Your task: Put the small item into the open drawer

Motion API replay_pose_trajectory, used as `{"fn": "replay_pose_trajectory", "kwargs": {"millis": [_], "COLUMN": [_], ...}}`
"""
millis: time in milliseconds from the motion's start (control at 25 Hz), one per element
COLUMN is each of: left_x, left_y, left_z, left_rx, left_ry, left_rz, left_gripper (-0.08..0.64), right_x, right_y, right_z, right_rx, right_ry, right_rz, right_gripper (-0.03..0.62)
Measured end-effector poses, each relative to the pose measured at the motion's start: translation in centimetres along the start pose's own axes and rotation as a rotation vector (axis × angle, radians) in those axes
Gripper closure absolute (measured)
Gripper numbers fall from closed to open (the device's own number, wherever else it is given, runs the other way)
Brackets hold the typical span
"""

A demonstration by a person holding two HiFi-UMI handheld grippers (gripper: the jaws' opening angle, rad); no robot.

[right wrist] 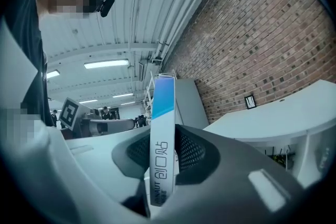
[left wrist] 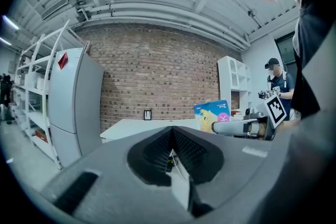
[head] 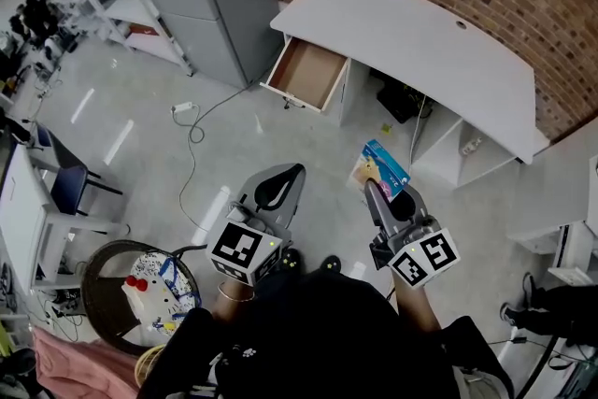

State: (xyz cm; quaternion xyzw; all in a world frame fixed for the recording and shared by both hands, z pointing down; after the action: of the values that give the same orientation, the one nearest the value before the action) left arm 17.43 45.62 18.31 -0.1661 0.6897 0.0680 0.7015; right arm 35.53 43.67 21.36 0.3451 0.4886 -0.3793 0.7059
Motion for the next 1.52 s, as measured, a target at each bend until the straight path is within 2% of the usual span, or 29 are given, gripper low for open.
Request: {"fn": "replay_pose_trajectory", "kwargs": {"millis": [200,480,840,1160,1520], "left_x": [-0.2,-0.3,-0.5,0.2,-0.2], "left_y": [-1.0,-1.9,-3.4,-5.2,-6.9], "left_z": [1.3,3.0,2.4,-1.3,-7.5], "left_rx": [-0.014,-0.032,-0.029,-0.012,0.024], "left_ry": [0.008,-0.024,-0.014,0.002,0.049], "left_rz": [-0.008,-0.014,-0.010,0.012,0.014], "left_gripper": [0.563,0.563,0.563,0.563,0.563], "right_x": [0.0,-0.1,0.0,0.6,0.3], "right_y": [1.6,3.1,2.5,-1.3,-7.8], "right_z": [1.1,2.3,3.9,5.3,6.2], "right_rx": [-0.014,-0.029,-0.030,-0.019,0.018], "right_ry": [-0.011,-0.034,-0.032,-0.018,0.002], "right_rz": [0.012,0.031,0.027,0.026,0.007], "right_gripper": [0.508,0.508,0.508,0.508,0.508]}}
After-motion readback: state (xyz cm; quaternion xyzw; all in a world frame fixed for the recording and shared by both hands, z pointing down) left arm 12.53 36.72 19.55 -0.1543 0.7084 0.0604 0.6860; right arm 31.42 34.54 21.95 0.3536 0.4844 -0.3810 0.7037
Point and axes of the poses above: the fingertips, and each gripper's own axes: y backward along the fingers, z to its right, x out of its top, the point moved 5 cm from there along y, backward along the fingers, and after that the axes turned 12 degrees about x, right-handed, at the moved point
